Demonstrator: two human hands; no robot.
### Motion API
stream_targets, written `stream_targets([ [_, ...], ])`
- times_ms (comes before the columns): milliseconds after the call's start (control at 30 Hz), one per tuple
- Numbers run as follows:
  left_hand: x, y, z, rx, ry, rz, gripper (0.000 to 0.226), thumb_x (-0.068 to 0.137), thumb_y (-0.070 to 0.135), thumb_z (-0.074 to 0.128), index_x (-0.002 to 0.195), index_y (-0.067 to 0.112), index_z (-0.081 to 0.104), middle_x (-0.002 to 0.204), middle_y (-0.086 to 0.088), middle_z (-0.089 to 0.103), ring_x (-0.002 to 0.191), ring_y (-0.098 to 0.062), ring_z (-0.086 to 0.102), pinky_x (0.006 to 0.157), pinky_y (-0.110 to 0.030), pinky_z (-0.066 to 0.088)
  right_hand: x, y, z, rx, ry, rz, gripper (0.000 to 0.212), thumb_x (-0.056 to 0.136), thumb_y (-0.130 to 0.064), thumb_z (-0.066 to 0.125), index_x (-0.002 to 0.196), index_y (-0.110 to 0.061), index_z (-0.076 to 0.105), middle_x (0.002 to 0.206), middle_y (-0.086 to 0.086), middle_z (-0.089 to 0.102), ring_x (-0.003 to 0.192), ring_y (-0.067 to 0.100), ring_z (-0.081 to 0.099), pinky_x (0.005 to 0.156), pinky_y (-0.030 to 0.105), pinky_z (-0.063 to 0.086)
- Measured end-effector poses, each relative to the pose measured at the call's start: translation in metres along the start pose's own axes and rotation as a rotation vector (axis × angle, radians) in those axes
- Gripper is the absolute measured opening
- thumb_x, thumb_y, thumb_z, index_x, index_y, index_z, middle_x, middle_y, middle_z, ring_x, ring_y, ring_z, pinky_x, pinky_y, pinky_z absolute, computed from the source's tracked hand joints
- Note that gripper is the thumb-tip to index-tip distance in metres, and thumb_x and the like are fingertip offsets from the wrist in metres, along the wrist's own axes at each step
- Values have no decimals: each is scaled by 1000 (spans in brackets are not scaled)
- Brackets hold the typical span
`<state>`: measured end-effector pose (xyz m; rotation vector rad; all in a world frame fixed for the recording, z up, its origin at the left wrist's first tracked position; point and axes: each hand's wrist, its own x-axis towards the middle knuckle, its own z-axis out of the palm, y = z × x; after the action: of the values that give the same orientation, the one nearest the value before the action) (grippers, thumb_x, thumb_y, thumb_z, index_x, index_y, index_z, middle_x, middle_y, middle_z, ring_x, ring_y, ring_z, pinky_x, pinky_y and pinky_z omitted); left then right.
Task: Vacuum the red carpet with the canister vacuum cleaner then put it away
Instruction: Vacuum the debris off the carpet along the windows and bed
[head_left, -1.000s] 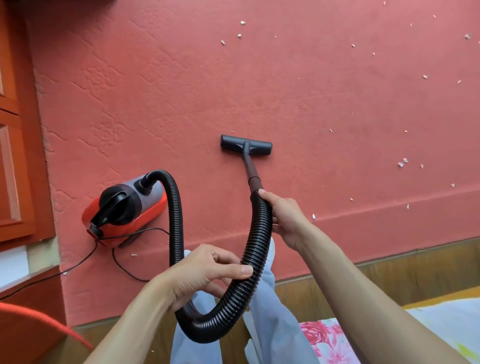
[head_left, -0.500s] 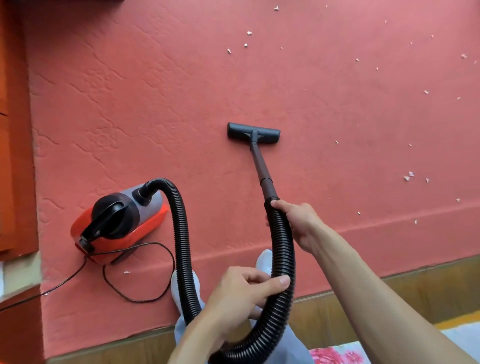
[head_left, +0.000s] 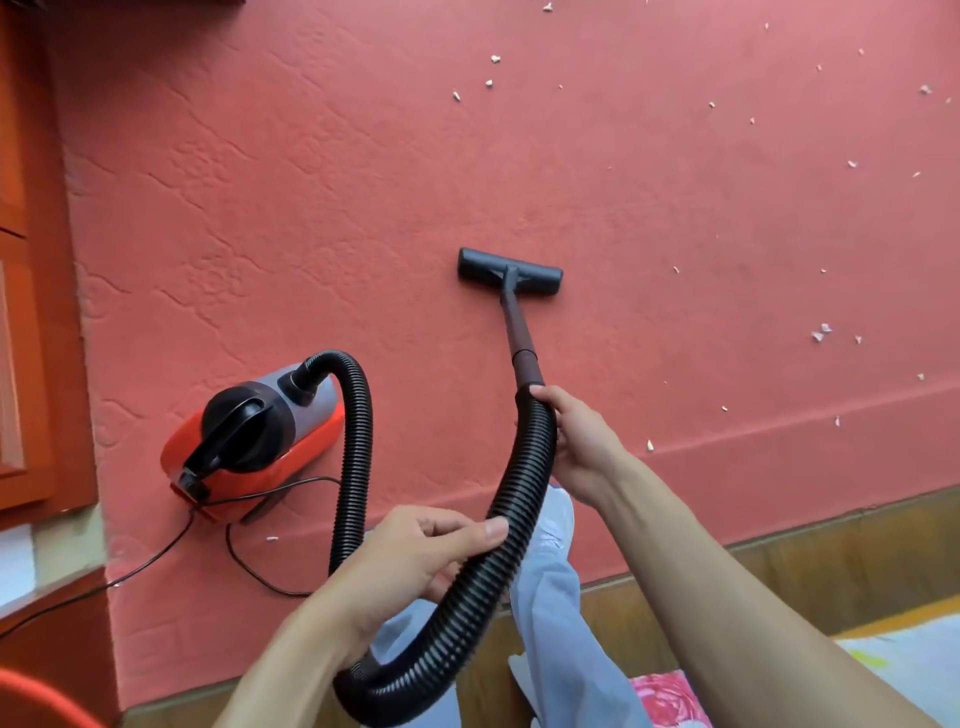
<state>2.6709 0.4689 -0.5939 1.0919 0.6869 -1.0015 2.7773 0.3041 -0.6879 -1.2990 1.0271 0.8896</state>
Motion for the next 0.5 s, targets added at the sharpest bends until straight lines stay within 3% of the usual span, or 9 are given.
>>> stream_targets([
  [133, 7, -5, 19, 10, 31, 66, 34, 87, 38, 71, 91, 5, 78, 75, -2, 72, 69, -14, 68, 70, -26, 55, 1, -8, 8, 161, 75, -96, 26, 80, -19, 68, 96, 0, 61, 77, 17, 53, 54, 22, 51, 42, 23, 45],
  [300, 2, -3, 23, 94, -191, 32, 37, 75, 45, 82, 84, 9, 79, 82, -8, 72, 79, -27, 63, 81, -39, 51, -35, -7, -35, 193, 126, -81, 56, 59, -27, 71, 107, 1, 65, 78, 15, 59, 55, 22, 55, 49, 27, 46],
  [433, -6, 5, 25, 254, -367, -37, 20, 75, 34, 80, 73, 14, 77, 74, -4, 69, 63, -11, 61, 62, -17, 49, -73, 25, -76, 212, 192, -42, 34, 69, -27, 70, 96, -6, 69, 74, 12, 63, 60, 20, 56, 58, 31, 48],
  [500, -9, 6, 27, 319, -403, -69, 15, 78, 28, 81, 72, 14, 78, 69, -1, 68, 58, -6, 58, 58, -14, 46, -85, 46, -90, 267, 221, -28, 31, 72, -27, 69, 95, -6, 68, 74, 11, 61, 60, 20, 56, 58, 31, 48],
])
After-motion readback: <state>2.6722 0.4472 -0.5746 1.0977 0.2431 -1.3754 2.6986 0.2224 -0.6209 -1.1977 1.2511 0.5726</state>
